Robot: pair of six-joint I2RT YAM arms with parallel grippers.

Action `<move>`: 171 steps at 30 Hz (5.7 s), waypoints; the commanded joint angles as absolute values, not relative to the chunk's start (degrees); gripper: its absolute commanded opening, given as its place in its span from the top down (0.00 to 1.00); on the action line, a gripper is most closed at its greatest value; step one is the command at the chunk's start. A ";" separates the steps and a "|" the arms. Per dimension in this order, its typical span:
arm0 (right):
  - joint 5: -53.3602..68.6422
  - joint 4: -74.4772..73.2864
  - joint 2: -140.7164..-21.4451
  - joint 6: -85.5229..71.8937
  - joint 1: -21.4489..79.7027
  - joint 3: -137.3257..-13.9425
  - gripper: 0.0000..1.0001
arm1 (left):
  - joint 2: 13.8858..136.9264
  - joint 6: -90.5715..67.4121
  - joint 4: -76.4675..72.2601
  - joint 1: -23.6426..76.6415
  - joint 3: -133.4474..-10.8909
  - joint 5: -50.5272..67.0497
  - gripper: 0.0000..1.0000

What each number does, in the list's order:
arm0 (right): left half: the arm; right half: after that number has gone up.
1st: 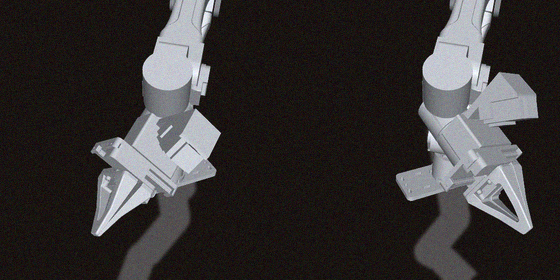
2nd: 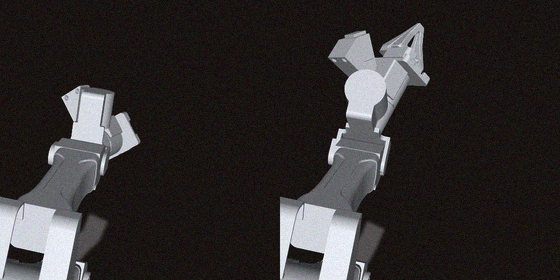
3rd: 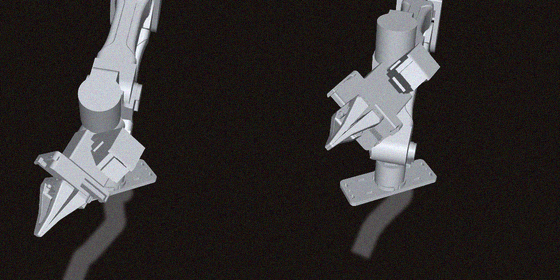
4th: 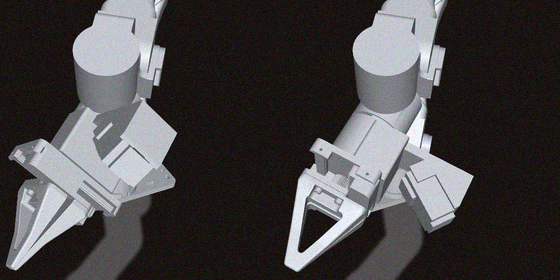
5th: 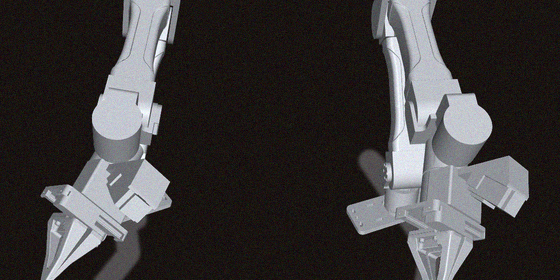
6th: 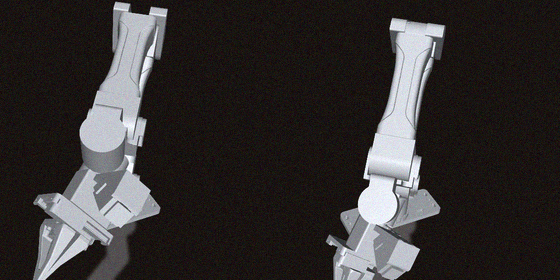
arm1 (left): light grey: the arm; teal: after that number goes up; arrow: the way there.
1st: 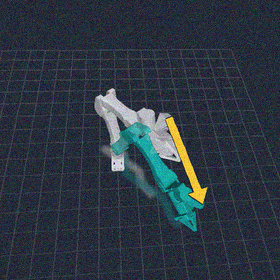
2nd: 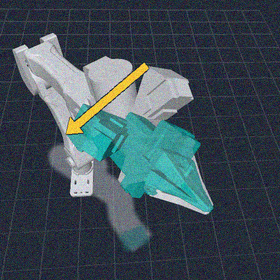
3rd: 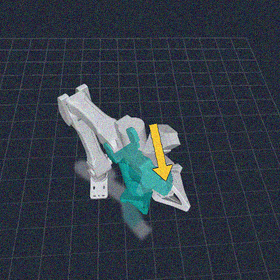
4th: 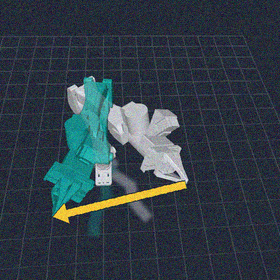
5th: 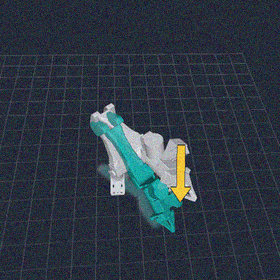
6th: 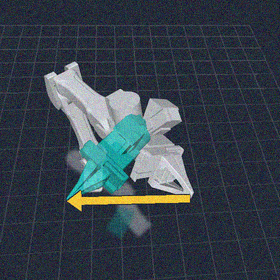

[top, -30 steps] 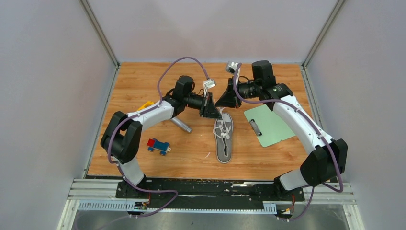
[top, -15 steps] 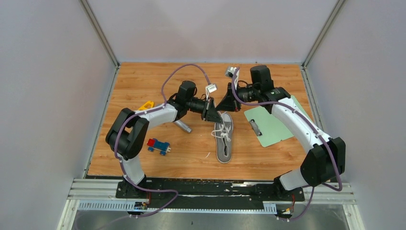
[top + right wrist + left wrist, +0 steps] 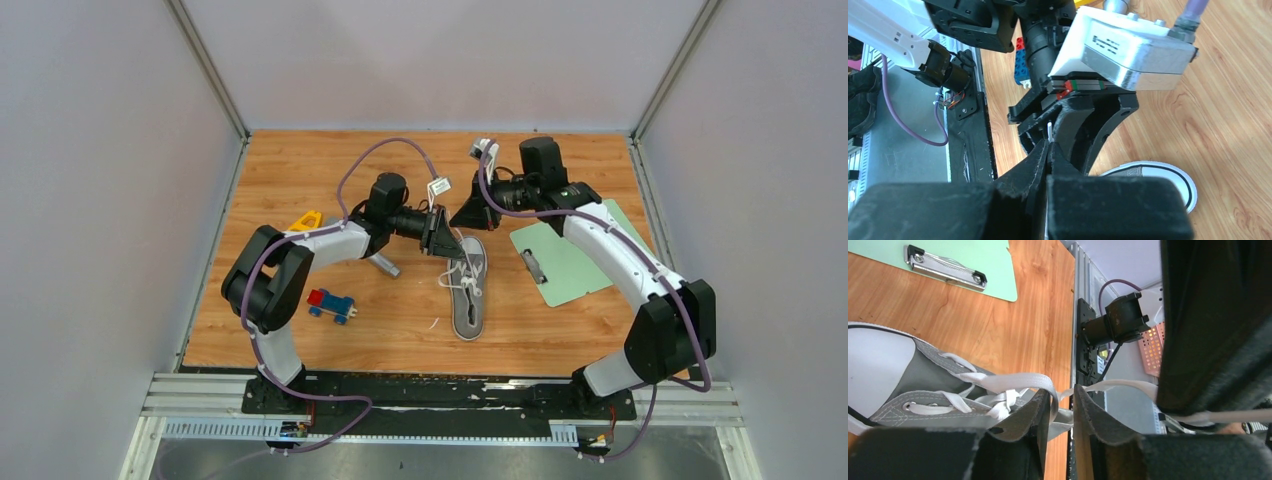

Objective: Tie the shoes
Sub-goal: Cross the shoelace with the shoelace.

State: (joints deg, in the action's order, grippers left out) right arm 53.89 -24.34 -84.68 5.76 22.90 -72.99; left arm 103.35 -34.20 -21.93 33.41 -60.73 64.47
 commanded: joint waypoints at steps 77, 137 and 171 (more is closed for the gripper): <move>33.25 -37.08 -87.73 59.55 31.20 -65.59 0.86 | 101.30 -21.36 -17.81 34.45 -59.45 70.54 1.00; 32.00 -37.18 -80.67 50.83 33.08 -61.00 0.79 | 99.73 -23.72 -19.13 34.27 -58.66 69.27 0.96; 35.01 -39.58 -79.01 52.19 32.83 -61.35 1.00 | 99.24 -21.96 -15.11 33.93 -58.59 68.31 0.59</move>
State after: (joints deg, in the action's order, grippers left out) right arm 36.32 -37.69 -82.78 49.58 32.80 -61.43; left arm 102.28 -22.85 -15.20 34.09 -57.69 70.59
